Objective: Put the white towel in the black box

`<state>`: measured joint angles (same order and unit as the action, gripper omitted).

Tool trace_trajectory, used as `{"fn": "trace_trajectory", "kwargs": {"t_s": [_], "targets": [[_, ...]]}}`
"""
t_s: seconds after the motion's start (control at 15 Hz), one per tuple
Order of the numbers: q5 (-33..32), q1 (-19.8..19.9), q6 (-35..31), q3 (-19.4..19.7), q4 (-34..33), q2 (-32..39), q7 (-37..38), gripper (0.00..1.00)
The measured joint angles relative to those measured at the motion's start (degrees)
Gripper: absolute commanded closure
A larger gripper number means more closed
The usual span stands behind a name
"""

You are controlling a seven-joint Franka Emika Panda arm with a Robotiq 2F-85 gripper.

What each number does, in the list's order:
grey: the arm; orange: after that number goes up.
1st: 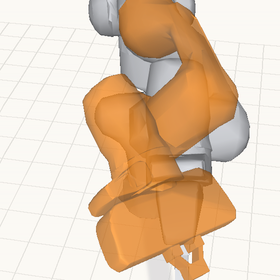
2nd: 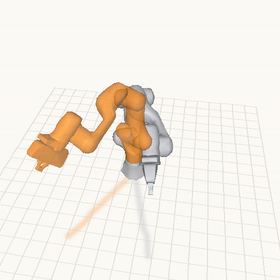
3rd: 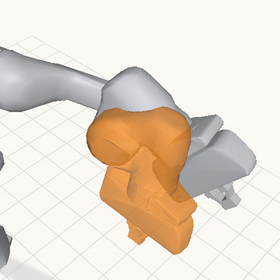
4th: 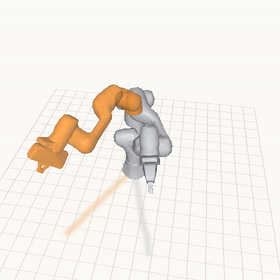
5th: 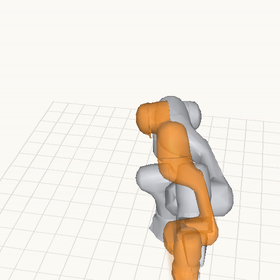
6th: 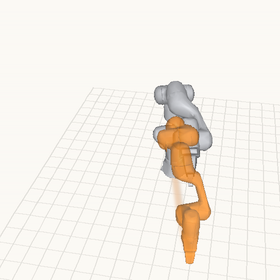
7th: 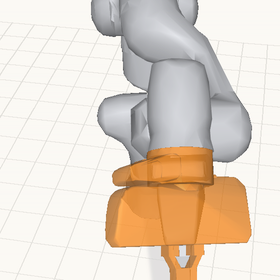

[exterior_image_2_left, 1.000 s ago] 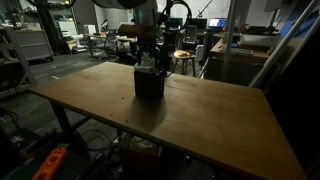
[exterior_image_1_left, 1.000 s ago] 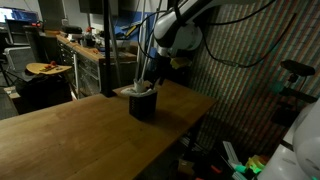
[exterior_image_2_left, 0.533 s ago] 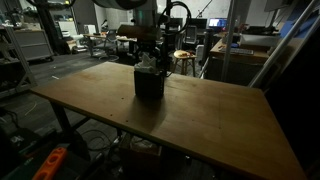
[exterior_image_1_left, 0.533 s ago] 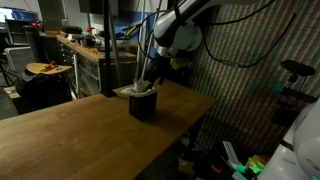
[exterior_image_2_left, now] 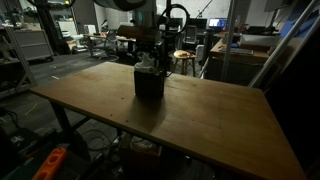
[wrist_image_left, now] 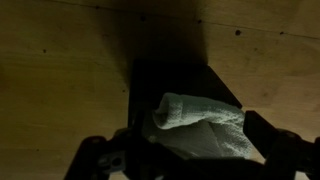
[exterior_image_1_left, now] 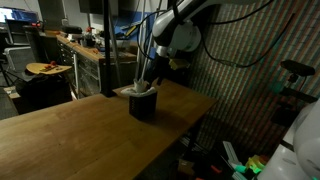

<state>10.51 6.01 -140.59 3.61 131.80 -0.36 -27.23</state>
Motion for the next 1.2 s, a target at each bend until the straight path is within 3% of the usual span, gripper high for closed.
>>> {"fn": "trace_trajectory", "kwargs": {"t_s": [0.4, 0.67, 0.73, 1.2], "targets": [[0.48, -0.08, -0.45, -0.01, 0.00, 0.77, -0.77, 0.00], [0.49, -0.08, -0.49, -0.05, 0.00, 1.26, -1.17, 0.12], [0.49, -0.08, -0.49, -0.07, 0.00, 1.35, -1.22, 0.27], [0.49, -0.08, -0.56, -0.13, 0.00, 1.92, -1.50, 0.83]]}}
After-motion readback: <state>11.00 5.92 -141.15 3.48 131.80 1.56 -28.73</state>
